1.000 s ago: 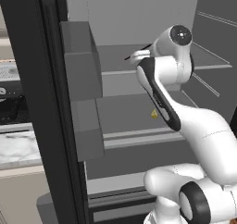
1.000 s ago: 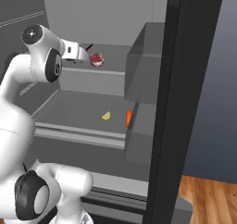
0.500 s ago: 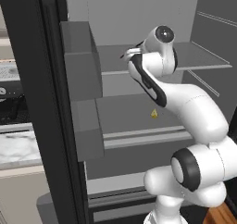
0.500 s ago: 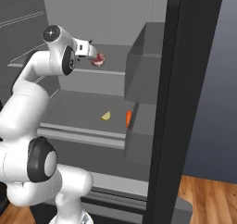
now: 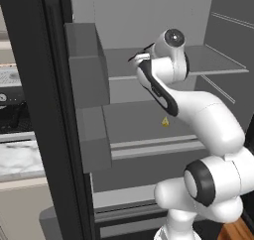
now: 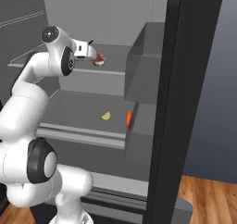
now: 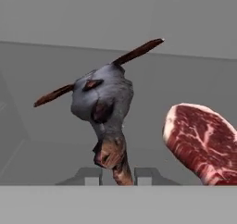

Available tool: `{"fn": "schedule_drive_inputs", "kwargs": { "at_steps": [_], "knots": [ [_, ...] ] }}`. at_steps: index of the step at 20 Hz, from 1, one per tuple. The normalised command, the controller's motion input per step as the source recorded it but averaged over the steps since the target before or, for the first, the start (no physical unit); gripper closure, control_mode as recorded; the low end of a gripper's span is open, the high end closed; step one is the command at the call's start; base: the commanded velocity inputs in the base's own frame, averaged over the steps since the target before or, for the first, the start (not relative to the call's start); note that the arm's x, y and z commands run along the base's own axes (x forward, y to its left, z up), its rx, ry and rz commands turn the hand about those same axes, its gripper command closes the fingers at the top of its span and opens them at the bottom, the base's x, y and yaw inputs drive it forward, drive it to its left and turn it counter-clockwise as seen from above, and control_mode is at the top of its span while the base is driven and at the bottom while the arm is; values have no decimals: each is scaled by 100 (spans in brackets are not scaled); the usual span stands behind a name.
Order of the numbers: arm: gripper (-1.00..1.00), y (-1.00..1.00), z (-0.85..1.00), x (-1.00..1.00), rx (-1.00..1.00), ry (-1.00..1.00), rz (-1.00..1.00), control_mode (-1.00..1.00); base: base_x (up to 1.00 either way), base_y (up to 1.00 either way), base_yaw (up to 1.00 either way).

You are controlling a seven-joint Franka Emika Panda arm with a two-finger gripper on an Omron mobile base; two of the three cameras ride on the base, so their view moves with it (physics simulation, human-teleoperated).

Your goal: Gather the lemon wedge and carrot from the fridge and place them on a tray on the dining counter. Then gather the steak and fish from the fridge and place them on the other tray.

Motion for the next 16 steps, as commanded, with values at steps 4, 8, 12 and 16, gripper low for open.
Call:
{"fn": "schedule_drive_inputs", "kwargs": {
  "at_steps": [4,8,12,16],
  "knots": [
    [100,0,-2,-72,0,-5,7,-100,0,0,0],
    [100,2,6,-98,0,-23,5,-100,0,0,0],
    [100,0,56,-100,-1,-12,10,-100,0,0,0],
    [100,0,100,-100,-7,0,6,-100,0,0,0]
  ]
}}
